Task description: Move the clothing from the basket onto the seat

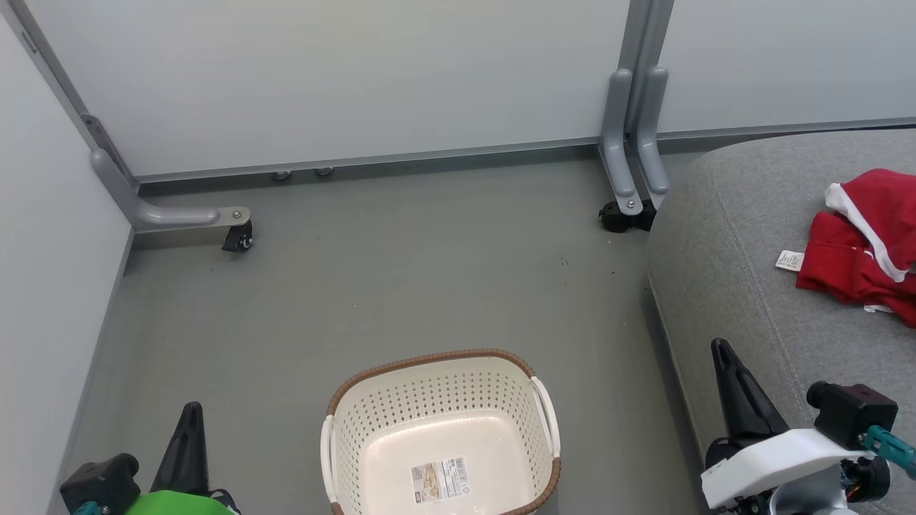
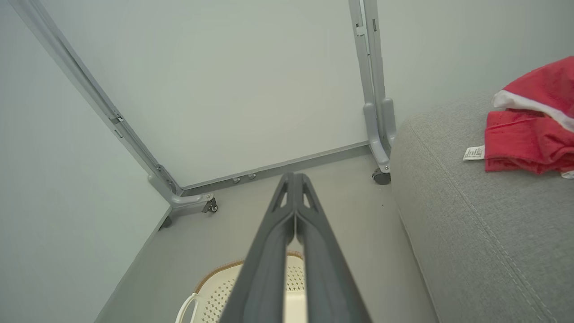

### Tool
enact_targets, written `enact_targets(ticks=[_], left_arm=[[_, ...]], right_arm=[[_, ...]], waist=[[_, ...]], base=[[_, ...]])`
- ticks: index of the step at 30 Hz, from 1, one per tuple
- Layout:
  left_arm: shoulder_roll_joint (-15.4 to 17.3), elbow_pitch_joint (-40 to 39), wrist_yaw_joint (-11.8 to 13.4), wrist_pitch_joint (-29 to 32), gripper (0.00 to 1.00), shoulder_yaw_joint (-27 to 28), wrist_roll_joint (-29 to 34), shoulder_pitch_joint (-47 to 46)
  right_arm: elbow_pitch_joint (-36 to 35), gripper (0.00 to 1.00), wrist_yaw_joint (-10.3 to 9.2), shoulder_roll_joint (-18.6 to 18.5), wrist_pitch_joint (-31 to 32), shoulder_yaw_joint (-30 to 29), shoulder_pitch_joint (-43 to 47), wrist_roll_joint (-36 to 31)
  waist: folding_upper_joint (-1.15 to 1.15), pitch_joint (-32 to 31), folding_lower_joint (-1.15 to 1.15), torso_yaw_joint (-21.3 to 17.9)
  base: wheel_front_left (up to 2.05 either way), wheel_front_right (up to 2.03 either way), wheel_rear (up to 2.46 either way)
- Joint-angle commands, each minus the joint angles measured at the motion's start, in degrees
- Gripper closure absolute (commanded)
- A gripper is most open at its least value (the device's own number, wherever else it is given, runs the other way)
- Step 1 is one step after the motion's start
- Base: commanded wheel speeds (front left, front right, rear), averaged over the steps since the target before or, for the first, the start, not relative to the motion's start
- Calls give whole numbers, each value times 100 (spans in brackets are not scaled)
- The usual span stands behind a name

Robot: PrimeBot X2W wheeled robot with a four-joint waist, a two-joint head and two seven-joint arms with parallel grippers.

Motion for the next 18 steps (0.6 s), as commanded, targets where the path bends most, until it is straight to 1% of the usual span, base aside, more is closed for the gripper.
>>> enact_targets(ticks=[1, 6, 8, 18], left_arm=[[17, -104, -28, 54, 100, 71, -267, -178], [-33, -120, -45, 169, 100, 120, -710, -232], [-63, -127, -57, 240, 100, 151, -983, -266], [-152, -143, -89, 462, 100, 250, -1794, -370]], right_arm=[[-19, 100, 0, -55, 26, -8, -178, 291], [95, 100, 0, -83, 51, -17, -261, 810], [163, 100, 0, -97, 70, -24, -311, 1126], [364, 100, 0, -134, 131, -56, -454, 2058]], waist=[[0, 3, 0, 2], [0, 11, 0, 8], [0, 16, 0, 12], [0, 33, 0, 25]], base=[[0, 0, 0], [0, 0, 0], [0, 0, 0], [0, 0, 0]])
